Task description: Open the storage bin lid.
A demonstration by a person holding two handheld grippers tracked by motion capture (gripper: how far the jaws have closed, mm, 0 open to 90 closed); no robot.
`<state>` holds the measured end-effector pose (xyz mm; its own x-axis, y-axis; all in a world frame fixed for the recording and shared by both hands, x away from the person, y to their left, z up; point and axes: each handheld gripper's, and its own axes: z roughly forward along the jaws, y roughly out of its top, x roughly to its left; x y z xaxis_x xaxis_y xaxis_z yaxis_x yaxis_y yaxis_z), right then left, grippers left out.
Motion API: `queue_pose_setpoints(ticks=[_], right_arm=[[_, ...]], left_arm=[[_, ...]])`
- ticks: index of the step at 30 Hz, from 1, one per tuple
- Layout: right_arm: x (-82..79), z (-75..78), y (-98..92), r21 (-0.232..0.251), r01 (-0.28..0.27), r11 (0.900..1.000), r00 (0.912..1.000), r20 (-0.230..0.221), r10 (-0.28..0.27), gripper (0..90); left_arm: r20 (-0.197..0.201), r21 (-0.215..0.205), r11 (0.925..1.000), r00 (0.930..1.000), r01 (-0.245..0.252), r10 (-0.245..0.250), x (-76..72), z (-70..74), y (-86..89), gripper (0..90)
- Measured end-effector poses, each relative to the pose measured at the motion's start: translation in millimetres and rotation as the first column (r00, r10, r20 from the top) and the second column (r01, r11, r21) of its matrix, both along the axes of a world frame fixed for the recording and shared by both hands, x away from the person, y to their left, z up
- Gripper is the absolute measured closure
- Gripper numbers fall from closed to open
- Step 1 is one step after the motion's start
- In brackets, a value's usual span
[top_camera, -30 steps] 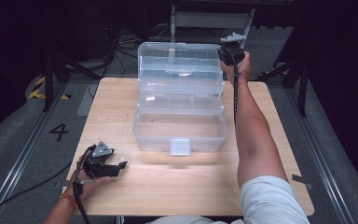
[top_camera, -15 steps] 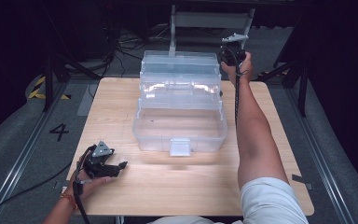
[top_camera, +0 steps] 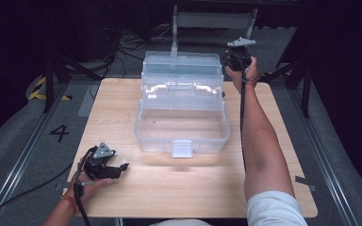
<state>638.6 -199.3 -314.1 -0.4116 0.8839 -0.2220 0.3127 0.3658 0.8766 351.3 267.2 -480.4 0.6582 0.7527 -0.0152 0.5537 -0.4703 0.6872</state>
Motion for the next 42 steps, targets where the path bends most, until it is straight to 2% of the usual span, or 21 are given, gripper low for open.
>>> queue_pose_setpoints(ticks=[5, 8, 16, 26, 39, 42], right_arm=[[-16.5, 4.6, -3.1, 0.012, -0.019, 1.000, 0.9997, 0.013, 0.019, 82.0], [-27.7, 5.8, -3.8, 0.001, -0.035, 0.999, 0.9993, 0.016, 0.035, 81.3], [-57.5, 8.6, -9.1, -0.004, -0.054, 0.999, 0.9983, 0.021, 0.054, 79.6], [-93.7, 1.3, -25.5, 0.004, -0.088, 0.996, 0.9960, 0.019, 0.088, 78.9], [-129.2, -7.6, -50.5, 0.016, -0.103, 0.995, 0.9946, -0.011, 0.103, 74.8], [-139.3, -8.2, -54.4, 0.025, -0.113, 0.993, 0.9936, -0.006, 0.113, 74.6]], left_arm=[[0.005, 0.002, 1.0000, 1.0000, 0.007, -0.007, 0.5, 0.0, 0.1, 23.5], [0.019, 0.005, 0.9999, 0.9997, 0.014, -0.014, 1.0, -0.4, 0.2, 23.5], [0.020, 0.005, 0.9998, 0.9997, 0.017, -0.017, 1.3, -0.5, 0.1, 23.5], [0.020, 0.003, 0.9999, 0.9997, 0.010, -0.010, 0.9, -0.6, -0.4, 23.4], [0.016, 0.011, 0.9998, 0.9998, 0.015, -0.015, 1.2, -0.1, -0.3, 23.1], [0.016, 0.010, 0.9999, 0.9998, 0.014, -0.014, 1.2, -0.1, -0.5, 23.1]])
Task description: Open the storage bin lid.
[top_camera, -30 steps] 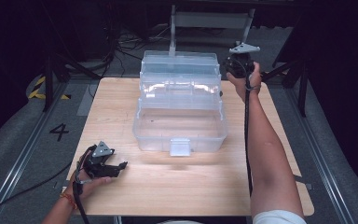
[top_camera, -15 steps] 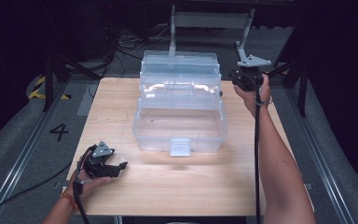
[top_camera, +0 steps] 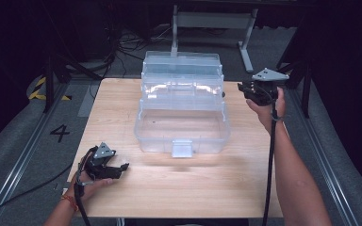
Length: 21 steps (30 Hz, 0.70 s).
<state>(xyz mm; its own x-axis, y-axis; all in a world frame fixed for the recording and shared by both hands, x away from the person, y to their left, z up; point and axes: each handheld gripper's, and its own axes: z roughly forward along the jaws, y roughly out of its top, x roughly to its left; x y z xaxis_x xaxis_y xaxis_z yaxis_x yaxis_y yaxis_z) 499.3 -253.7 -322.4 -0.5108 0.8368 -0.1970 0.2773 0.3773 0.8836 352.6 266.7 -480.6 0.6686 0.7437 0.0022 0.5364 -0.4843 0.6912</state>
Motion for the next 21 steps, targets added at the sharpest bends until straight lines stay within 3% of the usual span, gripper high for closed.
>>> queue_pose_setpoints(ticks=[11, 21], right_arm=[[-31.9, -12.2, -13.3, -0.011, -0.043, 0.999, 0.9988, -0.025, 0.042, 68.3], [-62.8, -36.7, -29.0, -0.030, -0.071, 0.997, 0.9951, -0.071, 0.068, 63.7]], left_arm=[[-0.007, -0.004, 1.0000, 1.0000, -0.006, 0.006, 0.5, -0.3, -1.1, 22.2], [-0.006, -0.003, 1.0000, 0.9999, -0.009, 0.009, 0.4, -0.2, -1.1, 22.0]])
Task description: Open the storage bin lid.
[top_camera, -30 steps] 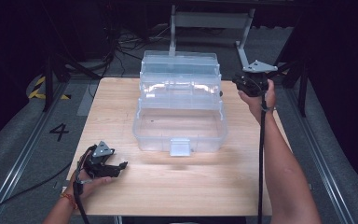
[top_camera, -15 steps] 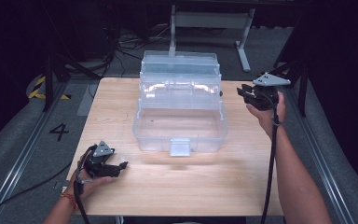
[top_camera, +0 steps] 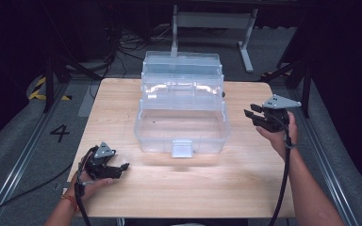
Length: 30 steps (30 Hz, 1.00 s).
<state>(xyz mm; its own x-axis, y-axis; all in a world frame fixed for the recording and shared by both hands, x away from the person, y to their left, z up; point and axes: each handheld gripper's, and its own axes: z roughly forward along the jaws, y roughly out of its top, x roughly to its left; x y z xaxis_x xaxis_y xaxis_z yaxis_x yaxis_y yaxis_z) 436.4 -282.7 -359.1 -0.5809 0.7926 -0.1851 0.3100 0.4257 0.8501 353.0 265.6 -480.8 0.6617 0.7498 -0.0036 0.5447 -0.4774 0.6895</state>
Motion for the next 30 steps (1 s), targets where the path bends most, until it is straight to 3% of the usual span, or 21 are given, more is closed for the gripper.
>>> queue_pose_setpoints(ticks=[10, 24, 30], right_arm=[[-24.4, -27.5, -10.7, -0.039, -0.020, 0.999, 0.9992, -0.036, 0.019, 56.5], [-52.7, -54.5, -42.2, -0.021, -0.012, 1.000, 0.9980, -0.063, 0.010, 44.5], [-62.5, -66.6, -50.6, -0.043, -0.032, 0.999, 0.9963, -0.082, 0.028, 41.2]], left_arm=[[0.011, 0.008, 1.0000, 0.9999, 0.003, -0.003, 0.6, 0.2, 0.5, 22.0], [0.006, -0.001, 1.0000, 1.0000, -0.006, 0.006, -0.3, -0.2, -0.1, 22.0], [0.003, -0.002, 1.0000, 1.0000, -0.009, 0.009, -0.6, -0.2, -0.3, 21.9]])
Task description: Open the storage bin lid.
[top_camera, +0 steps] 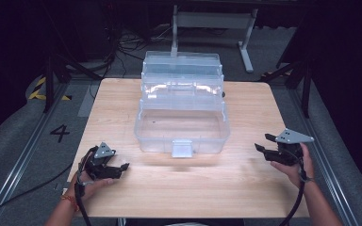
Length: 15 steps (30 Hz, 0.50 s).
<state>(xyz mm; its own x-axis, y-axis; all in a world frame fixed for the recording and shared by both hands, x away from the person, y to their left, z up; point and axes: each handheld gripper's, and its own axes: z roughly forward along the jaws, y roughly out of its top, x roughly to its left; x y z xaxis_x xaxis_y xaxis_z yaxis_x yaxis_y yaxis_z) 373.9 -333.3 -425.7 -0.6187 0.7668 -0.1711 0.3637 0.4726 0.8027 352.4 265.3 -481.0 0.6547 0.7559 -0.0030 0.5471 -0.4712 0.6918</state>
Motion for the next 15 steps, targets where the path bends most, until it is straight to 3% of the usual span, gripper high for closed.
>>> queue_pose_setpoints(ticks=[11, 15], right_arm=[[-13.3, -30.4, -10.6, -0.017, -0.030, 0.999, 0.9975, -0.065, 0.029, 35.0], [-18.1, -41.5, -14.1, 0.002, -0.034, 0.999, 0.9952, -0.092, 0.034, 32.8]], left_arm=[[0.007, 0.005, 1.0000, 1.0000, 0.000, 0.000, 0.1, 0.0, 0.1, 21.7], [0.002, 0.010, 0.9999, 1.0000, 0.002, -0.002, 0.1, 0.5, 0.5, 21.7]])
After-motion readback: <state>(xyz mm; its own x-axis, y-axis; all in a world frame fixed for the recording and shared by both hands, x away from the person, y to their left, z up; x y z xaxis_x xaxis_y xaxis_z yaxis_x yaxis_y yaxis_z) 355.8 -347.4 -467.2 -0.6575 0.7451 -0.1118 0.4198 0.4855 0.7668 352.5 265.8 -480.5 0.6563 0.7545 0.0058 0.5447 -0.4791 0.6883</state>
